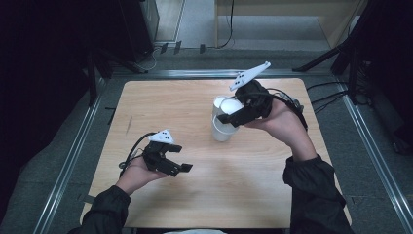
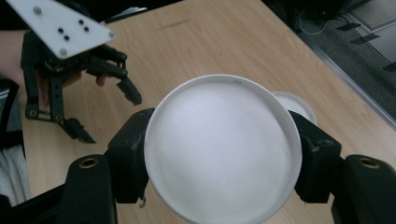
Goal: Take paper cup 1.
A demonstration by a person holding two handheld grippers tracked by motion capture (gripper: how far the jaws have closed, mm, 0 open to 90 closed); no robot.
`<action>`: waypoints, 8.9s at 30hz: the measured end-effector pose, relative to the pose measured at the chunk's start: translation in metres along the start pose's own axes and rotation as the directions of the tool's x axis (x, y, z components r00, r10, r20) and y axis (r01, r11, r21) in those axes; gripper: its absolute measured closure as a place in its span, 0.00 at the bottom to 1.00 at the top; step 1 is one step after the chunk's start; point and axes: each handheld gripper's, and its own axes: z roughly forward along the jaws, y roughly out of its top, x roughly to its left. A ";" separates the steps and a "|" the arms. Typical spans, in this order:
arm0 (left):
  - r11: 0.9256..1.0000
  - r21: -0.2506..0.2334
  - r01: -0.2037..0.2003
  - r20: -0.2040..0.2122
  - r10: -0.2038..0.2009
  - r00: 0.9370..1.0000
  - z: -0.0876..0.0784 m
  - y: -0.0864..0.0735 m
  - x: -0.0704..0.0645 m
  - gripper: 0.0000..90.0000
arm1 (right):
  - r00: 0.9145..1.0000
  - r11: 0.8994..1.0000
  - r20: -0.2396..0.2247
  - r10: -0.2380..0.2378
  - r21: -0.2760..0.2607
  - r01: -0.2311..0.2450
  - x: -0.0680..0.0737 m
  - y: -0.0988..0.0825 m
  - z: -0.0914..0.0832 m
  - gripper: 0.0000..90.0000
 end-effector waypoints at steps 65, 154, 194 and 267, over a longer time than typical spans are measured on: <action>0.988 -0.070 -0.135 0.196 0.147 0.970 0.025 0.012 -0.032 0.14 | 0.945 0.996 -0.318 -0.073 -0.078 0.051 0.056 -0.082 0.071 0.38; 0.918 0.299 -0.262 0.116 0.238 0.964 0.042 0.023 -0.016 0.31 | 0.973 1.000 -0.232 -0.016 -0.022 0.012 0.046 -0.127 0.082 0.36; 0.842 0.351 -0.410 0.199 0.361 0.911 0.056 0.022 -0.053 0.30 | 0.921 0.985 -0.354 -0.163 -0.001 0.174 0.075 -0.117 0.109 0.32; 0.975 -0.145 -0.171 0.217 0.200 0.955 -0.003 0.017 -0.030 0.16 | 0.880 0.975 -0.462 -0.112 -0.221 0.008 0.050 -0.086 0.072 0.38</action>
